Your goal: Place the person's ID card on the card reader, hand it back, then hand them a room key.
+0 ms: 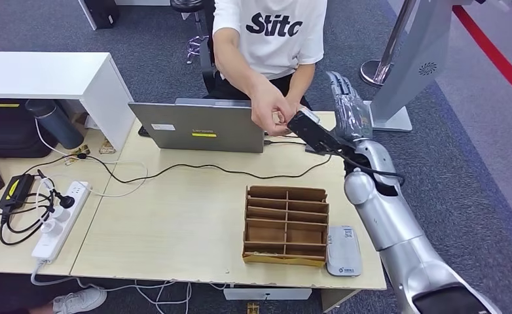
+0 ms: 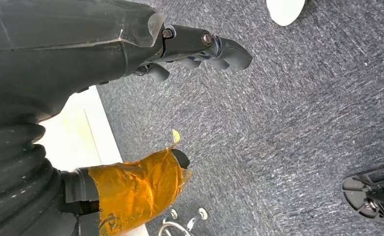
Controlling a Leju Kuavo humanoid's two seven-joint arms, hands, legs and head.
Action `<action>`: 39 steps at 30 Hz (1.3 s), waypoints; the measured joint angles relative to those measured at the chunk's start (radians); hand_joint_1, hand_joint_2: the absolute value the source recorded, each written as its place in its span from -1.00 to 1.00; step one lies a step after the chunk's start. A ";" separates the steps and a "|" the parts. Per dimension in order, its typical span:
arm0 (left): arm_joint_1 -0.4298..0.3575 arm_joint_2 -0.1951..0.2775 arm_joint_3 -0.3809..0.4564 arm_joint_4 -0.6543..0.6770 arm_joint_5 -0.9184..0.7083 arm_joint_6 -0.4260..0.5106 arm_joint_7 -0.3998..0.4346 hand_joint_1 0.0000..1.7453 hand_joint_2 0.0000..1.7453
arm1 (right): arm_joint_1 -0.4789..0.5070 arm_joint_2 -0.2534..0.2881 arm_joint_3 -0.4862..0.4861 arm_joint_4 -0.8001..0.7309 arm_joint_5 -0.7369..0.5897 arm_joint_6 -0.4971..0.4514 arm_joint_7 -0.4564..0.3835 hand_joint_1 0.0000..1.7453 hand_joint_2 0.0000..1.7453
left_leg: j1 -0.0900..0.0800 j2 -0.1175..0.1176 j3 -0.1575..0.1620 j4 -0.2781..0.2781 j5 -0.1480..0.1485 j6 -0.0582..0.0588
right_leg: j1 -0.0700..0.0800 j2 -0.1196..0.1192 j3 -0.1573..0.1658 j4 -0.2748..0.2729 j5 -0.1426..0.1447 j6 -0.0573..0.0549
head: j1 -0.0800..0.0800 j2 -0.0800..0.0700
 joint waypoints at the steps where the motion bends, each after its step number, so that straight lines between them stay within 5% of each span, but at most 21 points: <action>1: -0.001 0.000 -0.002 0.000 0.000 0.000 0.000 -1.00 1.00 | -0.009 0.006 0.001 0.022 0.000 -0.003 0.000 -1.00 1.00 | 0.000 0.000 0.000 0.000 0.000 0.000 | 0.000 0.000 0.000 0.000 0.000 0.000 | 0.000 0.000; 4: -0.002 0.000 -0.005 0.000 -0.002 0.007 0.000 -1.00 1.00 | -0.026 0.022 0.006 0.063 -0.002 -0.004 0.003 -0.95 1.00 | 0.000 0.000 -0.002 0.000 0.000 0.000 | 0.000 0.000 -0.002 0.000 0.000 0.000 | 0.000 0.000; 8: -0.003 0.000 -0.010 0.000 -0.007 0.020 0.000 -1.00 1.00 | -0.042 0.036 0.012 0.092 -0.019 0.006 0.009 0.96 1.00 | 0.000 -0.001 -0.003 0.000 0.000 0.000 | 0.000 0.000 -0.003 0.000 0.000 0.000 | 0.000 0.000; 31: -0.003 0.000 -0.011 0.000 -0.012 0.030 0.001 -1.00 1.00 | -0.050 0.043 0.024 0.127 -0.054 0.021 -0.009 1.00 1.00 | 0.000 -0.001 -0.004 0.000 0.000 0.000 | 0.000 -0.001 -0.004 0.000 0.000 0.000 | 0.000 0.000; 39: 0.007 -0.002 -0.011 0.000 -0.002 0.039 -0.005 -1.00 1.00 | 0.025 0.046 -0.007 -0.013 -0.239 0.046 -0.104 1.00 1.00 | 0.000 -0.001 -0.005 0.000 0.000 0.000 | 0.000 0.000 -0.005 0.000 0.000 0.000 | 0.000 0.000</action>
